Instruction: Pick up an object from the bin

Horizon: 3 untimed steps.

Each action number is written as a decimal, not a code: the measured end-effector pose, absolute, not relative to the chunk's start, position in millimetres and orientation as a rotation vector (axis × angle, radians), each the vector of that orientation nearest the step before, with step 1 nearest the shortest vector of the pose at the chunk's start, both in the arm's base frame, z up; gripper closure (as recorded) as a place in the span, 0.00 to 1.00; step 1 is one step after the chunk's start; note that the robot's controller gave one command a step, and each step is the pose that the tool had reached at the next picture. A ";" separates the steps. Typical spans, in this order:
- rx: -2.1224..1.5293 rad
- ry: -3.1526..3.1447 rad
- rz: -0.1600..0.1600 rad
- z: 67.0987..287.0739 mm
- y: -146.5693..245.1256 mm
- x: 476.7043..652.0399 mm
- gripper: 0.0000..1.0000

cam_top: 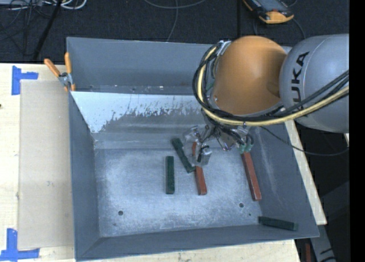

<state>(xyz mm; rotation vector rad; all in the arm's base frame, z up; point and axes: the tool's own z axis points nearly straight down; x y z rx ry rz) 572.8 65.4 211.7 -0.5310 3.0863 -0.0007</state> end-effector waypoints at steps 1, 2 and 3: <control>-0.333 3.126 0.001 194.0 75.8 551.1 1.00; -0.330 3.125 0.001 194.1 75.3 551.3 0.00; -0.427 3.119 -0.002 137.1 34.8 548.7 0.00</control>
Offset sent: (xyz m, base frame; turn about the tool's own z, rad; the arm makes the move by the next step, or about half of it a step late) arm -0.0217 0.0099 -0.0171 0.1291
